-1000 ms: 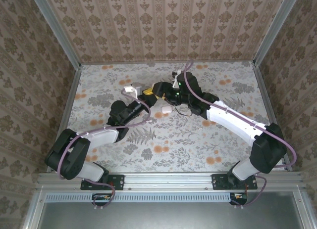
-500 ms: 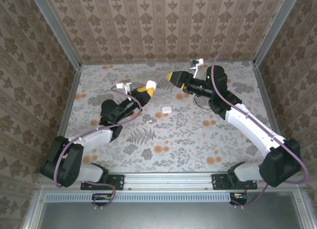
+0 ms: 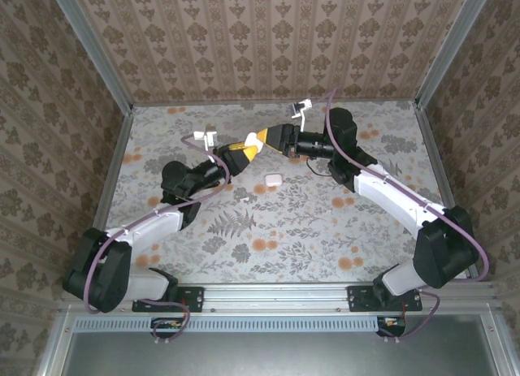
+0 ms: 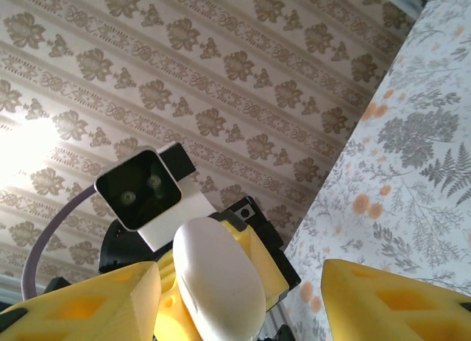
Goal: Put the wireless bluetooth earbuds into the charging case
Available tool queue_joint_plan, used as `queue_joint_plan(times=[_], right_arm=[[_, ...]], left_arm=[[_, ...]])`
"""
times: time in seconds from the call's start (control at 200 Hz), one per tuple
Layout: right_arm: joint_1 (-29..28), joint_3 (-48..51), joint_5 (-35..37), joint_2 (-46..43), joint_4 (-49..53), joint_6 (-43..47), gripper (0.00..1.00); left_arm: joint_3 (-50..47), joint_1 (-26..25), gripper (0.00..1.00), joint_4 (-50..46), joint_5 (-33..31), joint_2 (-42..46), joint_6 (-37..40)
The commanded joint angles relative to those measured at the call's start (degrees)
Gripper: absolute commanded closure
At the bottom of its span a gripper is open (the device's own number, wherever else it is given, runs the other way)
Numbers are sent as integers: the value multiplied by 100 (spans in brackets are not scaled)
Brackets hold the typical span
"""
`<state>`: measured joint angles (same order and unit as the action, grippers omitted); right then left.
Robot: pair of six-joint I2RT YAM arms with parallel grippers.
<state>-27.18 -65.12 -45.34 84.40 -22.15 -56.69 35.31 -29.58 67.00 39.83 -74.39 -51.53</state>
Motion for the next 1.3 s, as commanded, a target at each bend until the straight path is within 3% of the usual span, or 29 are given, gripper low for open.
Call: queue_joint_plan(times=[0.0, 0.095, 0.285, 0.405, 0.545, 0.64, 0.8, 0.955, 1.295], right_arm=[[-74, -97, -388, 15, -526, -147, 41], [-142, -156, -508, 54, -591, -177, 48], [-149, -132, -484, 94, -571, -139, 73], [-140, -217, -543, 79, -337, 91, 81], [-121, -454, -572, -82, 767, 1119, 84], [-107, -651, -552, -203, 1670, 1937, 85], [-77, -808, -621, -319, 2455, 2766, 86], [-77, -800, -781, -341, 2532, 2956, 87], [-82, -662, -775, -424, 2468, 3089, 88]], left_arm=[[227, -56, 99, 337, 219, 101, -208], [226, -62, 99, 348, 210, 96, -218], [249, -65, 99, 304, 264, 98, -252], [205, -15, 92, 91, 350, 159, -200], [138, 154, 65, -471, 543, 337, -75], [73, 312, 56, -941, 699, 555, 38], [102, 696, 55, -1368, 1335, 855, 413], [278, 666, 55, -1357, 1783, 798, 473], [597, 392, 57, -942, 2062, 191, 167]])
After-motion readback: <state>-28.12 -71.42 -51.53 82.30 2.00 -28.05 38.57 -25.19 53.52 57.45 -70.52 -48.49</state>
